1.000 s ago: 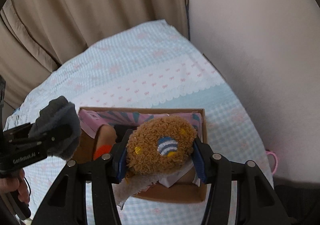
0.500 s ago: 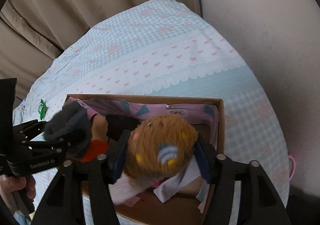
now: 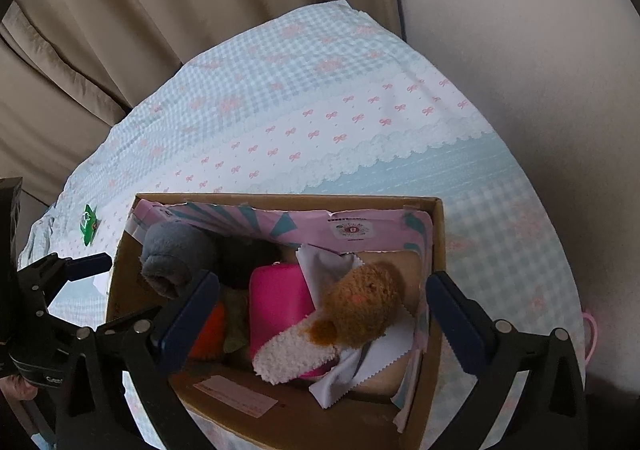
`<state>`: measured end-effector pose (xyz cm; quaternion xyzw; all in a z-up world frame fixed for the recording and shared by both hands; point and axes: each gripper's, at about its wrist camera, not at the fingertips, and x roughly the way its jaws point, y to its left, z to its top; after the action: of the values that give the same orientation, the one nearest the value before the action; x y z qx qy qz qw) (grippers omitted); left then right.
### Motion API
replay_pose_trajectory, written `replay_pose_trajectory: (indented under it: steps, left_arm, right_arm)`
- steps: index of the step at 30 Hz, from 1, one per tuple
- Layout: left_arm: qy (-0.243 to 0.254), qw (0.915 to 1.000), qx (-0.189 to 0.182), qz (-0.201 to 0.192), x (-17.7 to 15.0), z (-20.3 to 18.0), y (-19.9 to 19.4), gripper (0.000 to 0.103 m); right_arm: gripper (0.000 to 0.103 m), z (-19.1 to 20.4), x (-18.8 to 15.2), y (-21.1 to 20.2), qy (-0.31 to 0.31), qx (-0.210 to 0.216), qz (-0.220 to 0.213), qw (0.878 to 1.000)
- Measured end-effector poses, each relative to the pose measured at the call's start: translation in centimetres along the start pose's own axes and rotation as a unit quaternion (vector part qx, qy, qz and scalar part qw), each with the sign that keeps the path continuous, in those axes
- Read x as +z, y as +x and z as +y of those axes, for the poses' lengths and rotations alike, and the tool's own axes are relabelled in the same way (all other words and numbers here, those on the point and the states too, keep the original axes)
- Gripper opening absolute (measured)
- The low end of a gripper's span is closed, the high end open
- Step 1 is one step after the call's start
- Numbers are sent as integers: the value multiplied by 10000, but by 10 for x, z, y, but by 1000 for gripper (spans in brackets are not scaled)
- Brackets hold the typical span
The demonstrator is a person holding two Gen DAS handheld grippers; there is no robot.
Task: Organize soft objects
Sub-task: 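Open both tools to drop the sock and plush into the box, then lift both tools away from the box toward the green packet and paper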
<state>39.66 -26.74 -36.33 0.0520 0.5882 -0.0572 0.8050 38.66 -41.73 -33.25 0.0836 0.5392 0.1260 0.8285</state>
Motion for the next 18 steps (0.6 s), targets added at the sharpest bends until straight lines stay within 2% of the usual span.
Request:
replay_pose_trajectory:
  steps: [9,18]
  left_arm:
    - [-4,9998,-41,-206,-7,5,-39,103]
    - [-157,9968,-200,-762,-25,19,-118,103]
  right_arm:
    - [103,15,-1,-33,186,-35,-137,9997]
    - [103,51,5,-102,66,-339,-480,9982]
